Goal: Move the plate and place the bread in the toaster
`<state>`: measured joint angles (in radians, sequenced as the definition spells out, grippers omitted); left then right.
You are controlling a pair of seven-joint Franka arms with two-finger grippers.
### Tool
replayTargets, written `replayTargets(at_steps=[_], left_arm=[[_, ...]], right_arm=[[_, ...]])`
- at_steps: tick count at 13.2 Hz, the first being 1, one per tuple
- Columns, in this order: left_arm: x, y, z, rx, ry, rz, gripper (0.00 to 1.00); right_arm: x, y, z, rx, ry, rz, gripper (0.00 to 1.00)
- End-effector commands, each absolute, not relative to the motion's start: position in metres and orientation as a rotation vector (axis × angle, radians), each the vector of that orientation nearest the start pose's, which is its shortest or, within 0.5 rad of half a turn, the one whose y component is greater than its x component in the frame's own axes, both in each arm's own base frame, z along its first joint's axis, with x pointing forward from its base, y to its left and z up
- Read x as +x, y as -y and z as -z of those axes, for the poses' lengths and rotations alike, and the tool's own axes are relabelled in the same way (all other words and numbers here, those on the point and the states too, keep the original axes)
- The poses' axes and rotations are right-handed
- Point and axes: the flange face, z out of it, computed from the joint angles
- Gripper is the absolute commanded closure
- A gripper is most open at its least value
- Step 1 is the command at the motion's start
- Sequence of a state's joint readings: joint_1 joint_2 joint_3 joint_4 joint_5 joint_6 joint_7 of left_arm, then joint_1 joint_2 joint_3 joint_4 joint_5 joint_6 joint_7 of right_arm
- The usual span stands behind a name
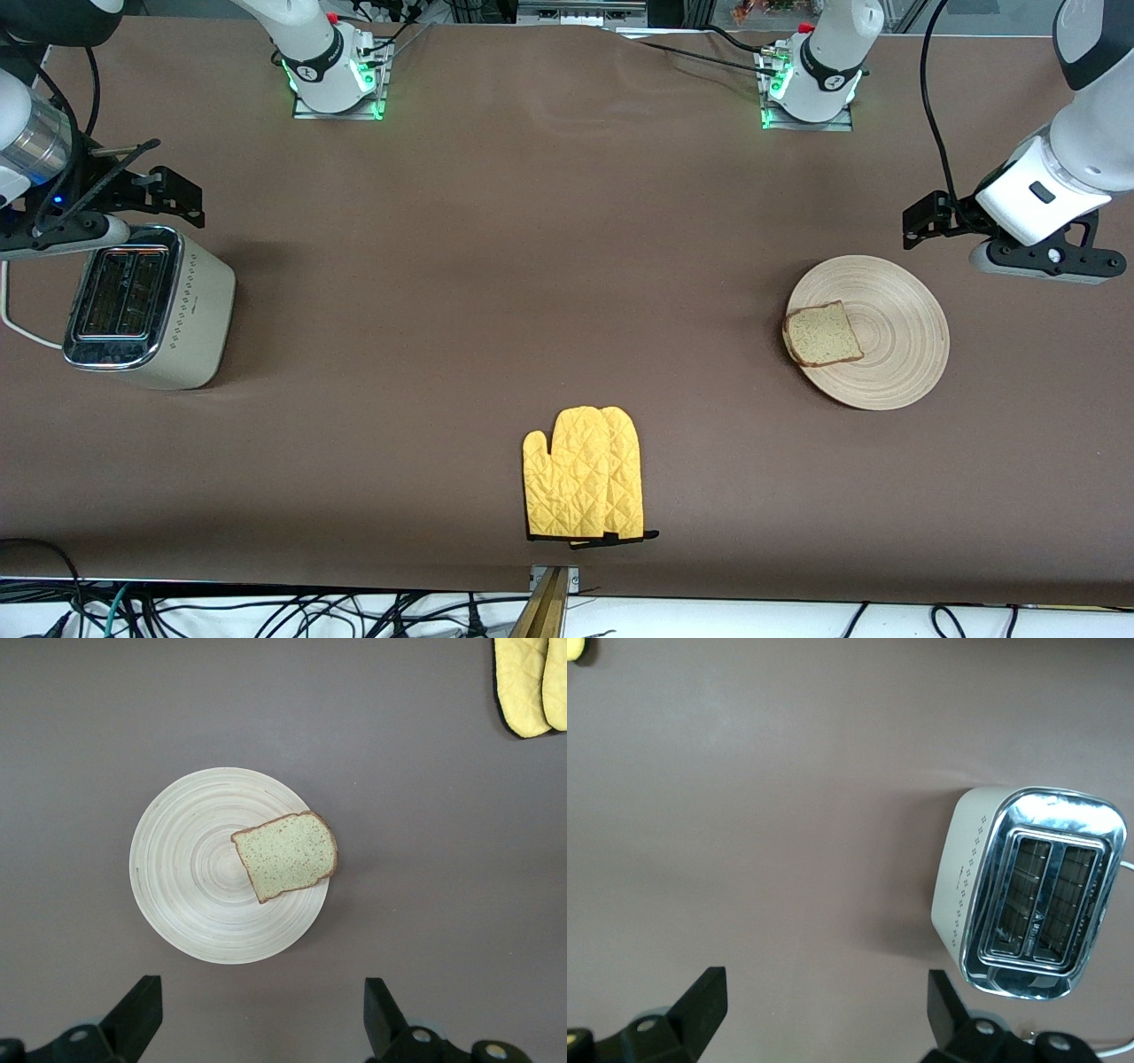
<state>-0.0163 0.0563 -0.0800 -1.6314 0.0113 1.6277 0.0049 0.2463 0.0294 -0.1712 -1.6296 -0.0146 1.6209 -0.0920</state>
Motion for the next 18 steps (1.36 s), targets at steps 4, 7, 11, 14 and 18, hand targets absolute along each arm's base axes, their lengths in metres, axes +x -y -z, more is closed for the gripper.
replayTargets(at_steps=[4, 7, 11, 14, 18], left_arm=[[0.573, 0.054, -0.574, -3.113, -0.141, -0.100, 0.00], [0.573, 0.053, -0.574, -3.113, -0.141, -0.103, 0.00], [0.573, 0.053, -0.574, -3.109, -0.139, -0.105, 0.00], [0.573, 0.052, -0.574, -3.110, -0.139, -0.103, 0.00], [0.573, 0.049, -0.574, -3.111, -0.137, -0.105, 0.00]], right_arm=[[0.562, -0.041, -0.589, -3.145, 0.287, -0.051, 0.00], [0.562, -0.040, -0.588, -3.142, 0.281, -0.053, 0.00], [0.561, -0.040, -0.588, -3.142, 0.281, -0.056, 0.00], [0.562, -0.040, -0.585, -3.142, 0.284, -0.056, 0.00], [0.561, -0.043, -0.569, -3.141, 0.277, -0.058, 0.00]])
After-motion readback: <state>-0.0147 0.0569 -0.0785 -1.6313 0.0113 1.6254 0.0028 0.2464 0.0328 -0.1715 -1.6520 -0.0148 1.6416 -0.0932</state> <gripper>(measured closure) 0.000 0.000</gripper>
